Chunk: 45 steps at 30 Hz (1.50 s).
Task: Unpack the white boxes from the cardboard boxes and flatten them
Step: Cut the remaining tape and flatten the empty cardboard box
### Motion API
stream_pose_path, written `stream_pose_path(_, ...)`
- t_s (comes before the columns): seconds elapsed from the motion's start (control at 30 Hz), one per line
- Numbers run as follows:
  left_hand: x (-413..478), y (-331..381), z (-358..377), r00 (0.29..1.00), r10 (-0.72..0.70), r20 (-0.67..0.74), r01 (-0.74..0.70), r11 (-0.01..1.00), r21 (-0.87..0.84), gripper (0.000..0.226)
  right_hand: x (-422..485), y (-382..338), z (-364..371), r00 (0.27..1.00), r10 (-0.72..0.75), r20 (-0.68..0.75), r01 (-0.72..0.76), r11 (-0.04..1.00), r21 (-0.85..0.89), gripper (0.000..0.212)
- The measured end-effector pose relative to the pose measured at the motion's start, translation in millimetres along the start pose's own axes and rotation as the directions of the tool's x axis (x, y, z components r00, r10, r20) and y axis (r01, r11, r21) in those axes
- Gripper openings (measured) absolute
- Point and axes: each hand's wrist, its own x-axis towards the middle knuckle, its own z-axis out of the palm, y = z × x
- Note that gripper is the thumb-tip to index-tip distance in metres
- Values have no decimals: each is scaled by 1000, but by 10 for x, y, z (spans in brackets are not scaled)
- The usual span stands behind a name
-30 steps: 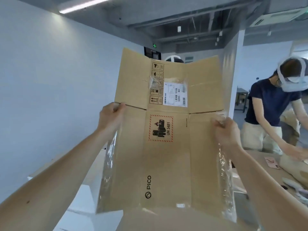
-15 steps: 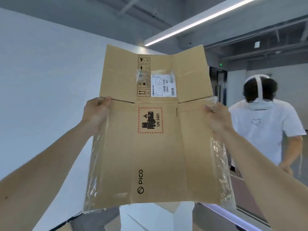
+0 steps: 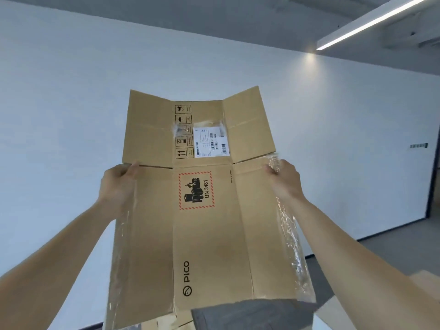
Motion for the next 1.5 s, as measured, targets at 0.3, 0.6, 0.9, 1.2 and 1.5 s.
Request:
stream_pose_path(0.3,922,-1192,-529,977,-147,-154,159,985,69,26,412,-21,2033,977,8,214,-14,999,31,31)
stream_pose_path(0.6,1958,-2466,-548,937,-245,-250,292,940,174,28,997,352,4042,926,17,378,-31,999,32,29)
stream_pose_path(0.9,3001,-4010,-377,883,-372,-288,445,857,259,31,1328,1016,6011,856,121,502,-127,992,-22,32)
stream_pose_path(1.2,3619,-6398,-390,738,-634,-233,675,688,266,35,918,1953,7887,717,363,595,-262,931,-254,36)
stream_pose_path(1.5,3694,-8534,-65,606,-794,-51,710,511,485,46,164,3237,9029,567,654,501,-408,751,-519,29)
